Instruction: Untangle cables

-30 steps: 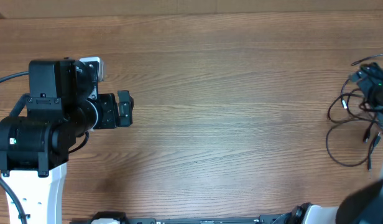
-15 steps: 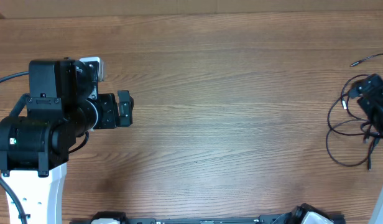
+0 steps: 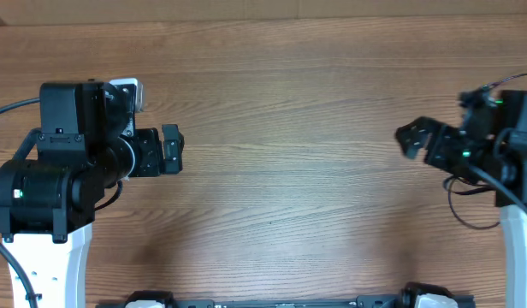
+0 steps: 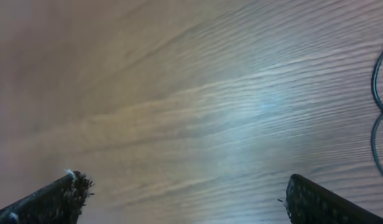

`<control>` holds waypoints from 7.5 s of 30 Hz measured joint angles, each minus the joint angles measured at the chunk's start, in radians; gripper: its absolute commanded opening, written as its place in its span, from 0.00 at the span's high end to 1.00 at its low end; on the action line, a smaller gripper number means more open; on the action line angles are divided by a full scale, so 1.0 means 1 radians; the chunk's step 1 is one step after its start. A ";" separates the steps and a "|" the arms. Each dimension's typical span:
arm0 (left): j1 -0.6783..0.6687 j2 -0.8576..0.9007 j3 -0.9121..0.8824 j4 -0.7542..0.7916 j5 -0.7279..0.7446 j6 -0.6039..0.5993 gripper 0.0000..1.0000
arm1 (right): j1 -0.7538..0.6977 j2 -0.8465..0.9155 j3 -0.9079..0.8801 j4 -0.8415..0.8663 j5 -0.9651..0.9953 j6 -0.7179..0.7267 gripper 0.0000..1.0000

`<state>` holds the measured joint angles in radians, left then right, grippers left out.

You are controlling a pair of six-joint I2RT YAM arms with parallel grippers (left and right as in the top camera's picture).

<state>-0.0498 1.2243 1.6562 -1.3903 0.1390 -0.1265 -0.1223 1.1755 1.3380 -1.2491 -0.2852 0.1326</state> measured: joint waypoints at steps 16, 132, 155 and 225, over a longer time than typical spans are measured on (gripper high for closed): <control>0.000 0.000 0.000 0.000 0.000 0.000 0.00 | 0.221 0.012 0.000 0.010 0.133 -0.025 0.00; 0.005 -1.211 -1.648 1.312 -0.173 0.070 0.00 | 0.221 0.014 0.000 0.011 0.136 -0.029 0.00; 0.005 -1.211 -1.648 1.312 -0.173 0.070 0.00 | 0.221 0.014 0.000 0.018 0.204 -0.029 0.00; 0.005 -1.211 -1.648 1.312 -0.173 0.070 0.00 | 0.221 -1.161 -1.320 1.165 0.216 -0.052 0.00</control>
<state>-0.0448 0.0132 0.0082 -0.0780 -0.0341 -0.0566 0.0986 0.0147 0.0185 -0.0841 -0.0689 0.0803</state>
